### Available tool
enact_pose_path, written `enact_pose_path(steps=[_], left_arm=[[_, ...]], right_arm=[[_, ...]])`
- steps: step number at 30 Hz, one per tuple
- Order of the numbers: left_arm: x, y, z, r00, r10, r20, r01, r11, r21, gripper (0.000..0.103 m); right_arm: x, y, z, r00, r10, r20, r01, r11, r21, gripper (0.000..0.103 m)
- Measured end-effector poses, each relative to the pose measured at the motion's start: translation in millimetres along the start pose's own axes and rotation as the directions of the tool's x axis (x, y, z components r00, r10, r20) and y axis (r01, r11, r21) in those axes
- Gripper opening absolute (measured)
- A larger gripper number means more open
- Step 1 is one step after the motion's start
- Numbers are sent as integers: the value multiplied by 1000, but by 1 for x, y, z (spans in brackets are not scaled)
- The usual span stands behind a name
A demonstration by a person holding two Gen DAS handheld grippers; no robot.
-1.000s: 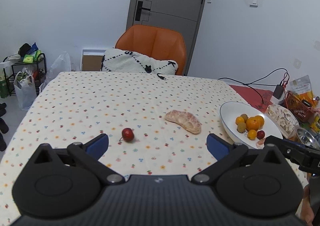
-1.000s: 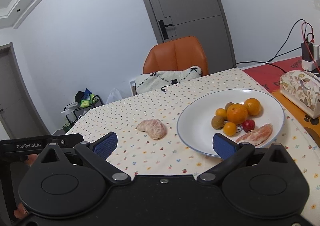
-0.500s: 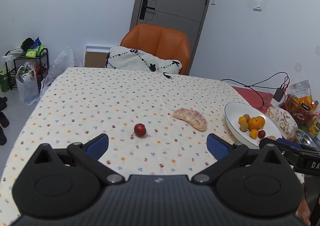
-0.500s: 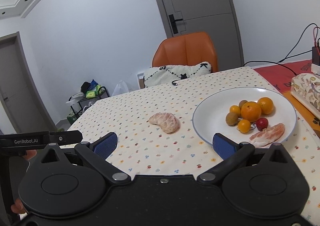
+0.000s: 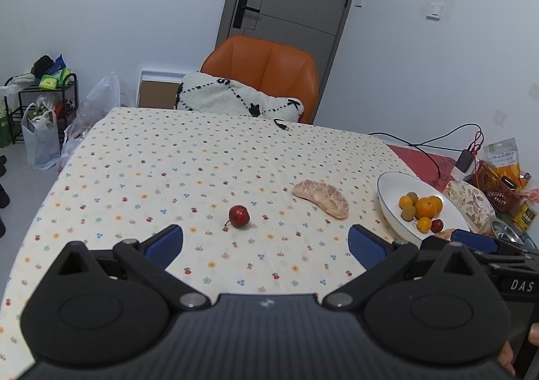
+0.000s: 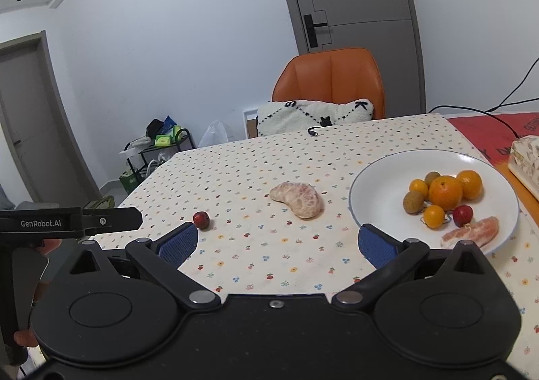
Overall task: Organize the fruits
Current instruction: 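Grasp the red plum with the left tool while the right tool grasps the pomelo segment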
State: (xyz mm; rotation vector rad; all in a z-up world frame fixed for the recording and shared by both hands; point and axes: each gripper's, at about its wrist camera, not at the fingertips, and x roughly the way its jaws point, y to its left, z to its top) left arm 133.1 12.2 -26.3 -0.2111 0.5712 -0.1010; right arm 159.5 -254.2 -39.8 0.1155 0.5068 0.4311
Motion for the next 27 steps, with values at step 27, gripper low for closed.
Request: enact_pose_path(steps=[27], left_arm=[[43,-4,27,999,21,-37,-20,1000,19,103]], right_arm=[[47,-12,28,999,46,-26,-47,997,-65,100]])
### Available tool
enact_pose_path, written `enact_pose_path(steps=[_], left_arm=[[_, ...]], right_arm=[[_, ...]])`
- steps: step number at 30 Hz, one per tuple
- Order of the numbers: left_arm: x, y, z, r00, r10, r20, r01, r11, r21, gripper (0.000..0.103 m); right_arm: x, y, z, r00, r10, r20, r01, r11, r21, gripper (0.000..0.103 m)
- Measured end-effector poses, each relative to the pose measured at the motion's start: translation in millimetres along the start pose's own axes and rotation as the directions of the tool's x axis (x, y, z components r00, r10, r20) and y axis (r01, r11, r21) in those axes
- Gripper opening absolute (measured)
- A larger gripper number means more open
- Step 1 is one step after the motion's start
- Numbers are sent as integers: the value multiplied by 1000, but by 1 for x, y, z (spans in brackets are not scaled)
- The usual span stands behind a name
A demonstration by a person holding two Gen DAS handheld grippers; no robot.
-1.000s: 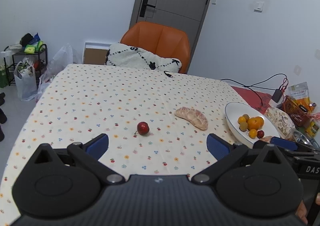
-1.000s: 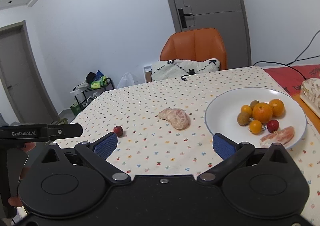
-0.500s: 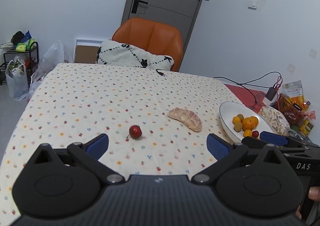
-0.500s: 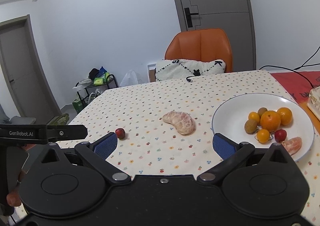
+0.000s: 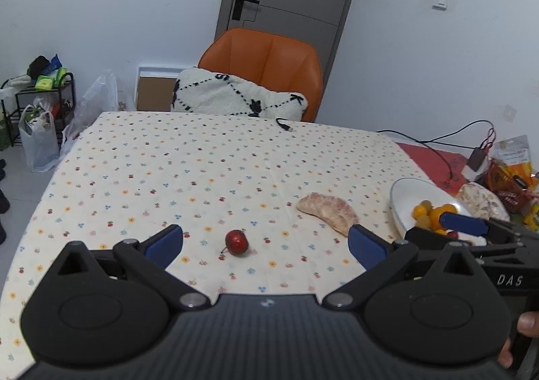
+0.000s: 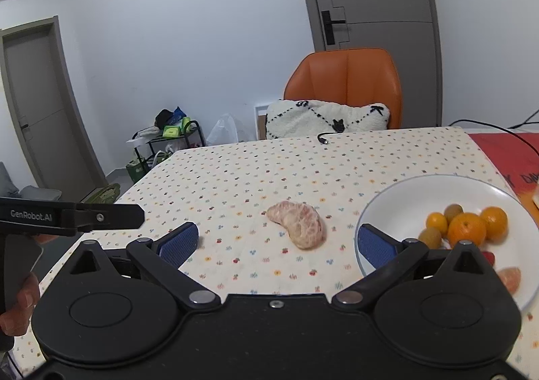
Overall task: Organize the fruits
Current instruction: 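Grasp the red plum with the left tool while the right tool grasps the pomelo segment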
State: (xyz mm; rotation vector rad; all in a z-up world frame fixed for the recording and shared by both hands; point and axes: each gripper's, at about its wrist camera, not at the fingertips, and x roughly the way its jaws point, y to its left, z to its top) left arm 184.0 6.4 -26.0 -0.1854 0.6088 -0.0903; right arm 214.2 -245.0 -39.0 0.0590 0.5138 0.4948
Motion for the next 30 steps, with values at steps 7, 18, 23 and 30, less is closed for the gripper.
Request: enact_pose_path(steps=[7,18,23,30], left_arm=[[19,5,-7,1000,29,3,-29,1000,-4,103],[50,10,-9,998,58,-24,-58,998,-26,78],[67,13,-11,997,51,-63,-54,997,-60,56],[82,18,-12,992,43,-117,-53,995,-83,37]], right_arm=[[20,-3,5,999,18,-26,-19,999,-26,89],[51,-9,5,998,21,-67,-24,998,-49,76],[66,-9,8,996,14,-89,-20,997,-73,71],[90,-11,12,991,-5,-134,-10,994,-111,68]])
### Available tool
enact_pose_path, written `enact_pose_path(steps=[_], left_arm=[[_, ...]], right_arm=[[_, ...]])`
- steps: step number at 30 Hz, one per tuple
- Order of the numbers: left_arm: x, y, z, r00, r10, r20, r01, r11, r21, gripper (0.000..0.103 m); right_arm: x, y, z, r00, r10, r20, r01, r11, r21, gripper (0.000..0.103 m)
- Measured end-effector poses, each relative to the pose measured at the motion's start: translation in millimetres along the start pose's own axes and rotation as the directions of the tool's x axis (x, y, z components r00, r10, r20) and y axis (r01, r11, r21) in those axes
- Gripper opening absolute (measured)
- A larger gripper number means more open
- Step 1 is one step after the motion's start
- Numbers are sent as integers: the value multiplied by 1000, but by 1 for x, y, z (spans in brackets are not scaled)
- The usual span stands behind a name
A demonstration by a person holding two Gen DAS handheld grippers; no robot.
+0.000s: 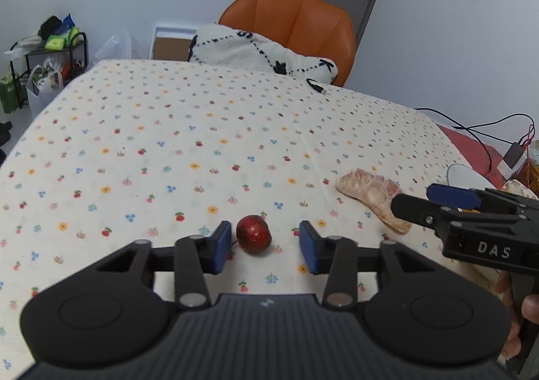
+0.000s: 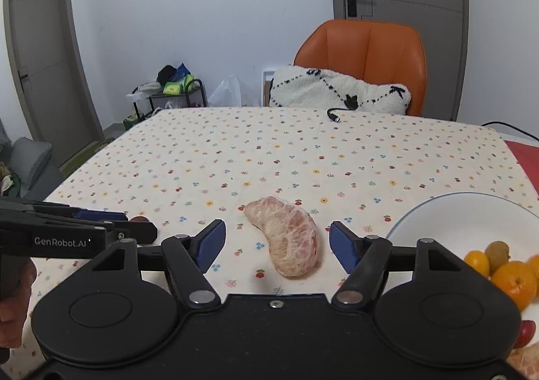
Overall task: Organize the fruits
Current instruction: 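Grasp the red plum with the left tool while the right tool grasps the pomelo segment, then carry the plum and pomelo segment with both tools over the white plate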
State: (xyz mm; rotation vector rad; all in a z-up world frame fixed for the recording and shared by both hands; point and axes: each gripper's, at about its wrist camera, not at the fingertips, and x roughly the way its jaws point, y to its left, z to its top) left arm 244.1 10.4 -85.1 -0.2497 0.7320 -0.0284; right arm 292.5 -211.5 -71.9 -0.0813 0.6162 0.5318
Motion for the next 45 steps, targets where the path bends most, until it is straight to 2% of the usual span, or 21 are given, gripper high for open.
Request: enact_pose_path(steps=[4,18,21,27,32,34,45], left_arm=[[4,3,0,1000,13,0,-13,1000,-9,21],[-3,22,10,999,2,51,1,998,-60,21],[-4,25,11,998,1,61,4,998,-70,21],[-5,32,11,997,-20,69,26,995,-95,21],[-9,35,9,996,-36,77,44,993,-106,21],[-11,35,8,996,-39,77,48,993,-108,21],[-27,23,6,992,-60,111,69,994,-81,21]], right_arm=[[8,2,3,1000,-2,-12,2,1000,-19,68],[43,9,9,995,-44,-89,36,995,-92,67],[52,10,10,991,-68,-111,55,992,-117,60],[57,7,15,987,-53,-151,35,992,-123,58],[53,11,15,984,-48,-173,26,991,-130,40],[49,12,14,983,-43,-178,19,991,-133,38],[28,19,3,987,4,-160,-17,997,-80,36]])
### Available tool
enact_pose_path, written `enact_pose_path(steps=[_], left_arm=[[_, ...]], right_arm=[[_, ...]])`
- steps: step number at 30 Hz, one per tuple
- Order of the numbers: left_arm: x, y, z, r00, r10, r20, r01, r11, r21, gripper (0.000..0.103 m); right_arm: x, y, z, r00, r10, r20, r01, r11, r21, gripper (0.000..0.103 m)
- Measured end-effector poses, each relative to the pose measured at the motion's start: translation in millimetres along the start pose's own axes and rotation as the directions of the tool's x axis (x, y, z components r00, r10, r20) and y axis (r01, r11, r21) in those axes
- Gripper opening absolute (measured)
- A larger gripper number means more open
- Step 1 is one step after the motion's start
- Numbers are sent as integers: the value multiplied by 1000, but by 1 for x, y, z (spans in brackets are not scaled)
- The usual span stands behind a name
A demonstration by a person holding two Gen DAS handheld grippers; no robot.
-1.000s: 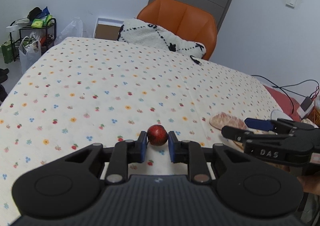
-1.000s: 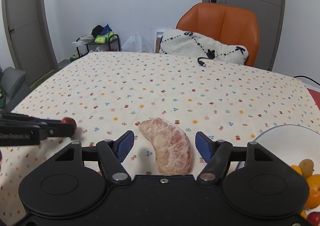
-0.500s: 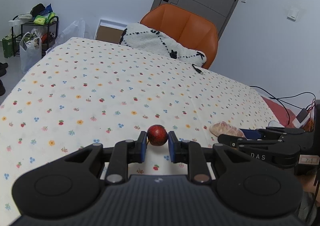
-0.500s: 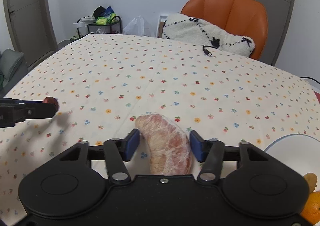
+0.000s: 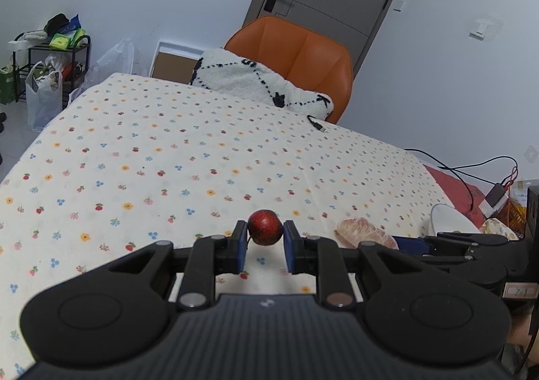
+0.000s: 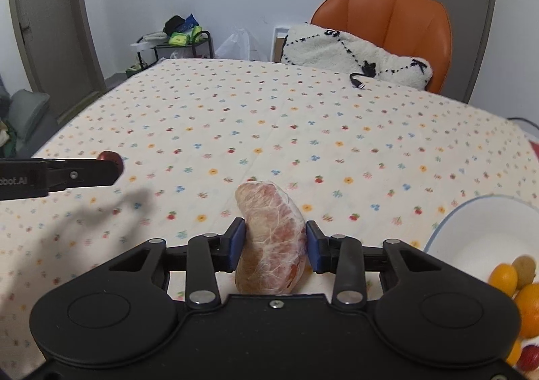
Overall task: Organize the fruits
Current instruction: 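Carry the plum and pomelo segment with both tools over the white plate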
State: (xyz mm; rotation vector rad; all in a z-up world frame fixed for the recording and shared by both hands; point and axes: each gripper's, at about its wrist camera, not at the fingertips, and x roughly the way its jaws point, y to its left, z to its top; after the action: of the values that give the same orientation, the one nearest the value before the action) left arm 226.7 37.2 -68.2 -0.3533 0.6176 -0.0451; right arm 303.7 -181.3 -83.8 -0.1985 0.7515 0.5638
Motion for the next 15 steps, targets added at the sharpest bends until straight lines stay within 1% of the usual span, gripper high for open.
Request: enact_pose_path(steps=[7,15], left_arm=[[-7,-18,0,999,-31,15,30,999,31,21],[-7,-50,0,996,-80,30,78,994,79,21]], right_arm=[[-26,2,-3,998,-7,55,6,1000,19,36],[-60,-11,-8,992,-29,121,23,998,55,36]])
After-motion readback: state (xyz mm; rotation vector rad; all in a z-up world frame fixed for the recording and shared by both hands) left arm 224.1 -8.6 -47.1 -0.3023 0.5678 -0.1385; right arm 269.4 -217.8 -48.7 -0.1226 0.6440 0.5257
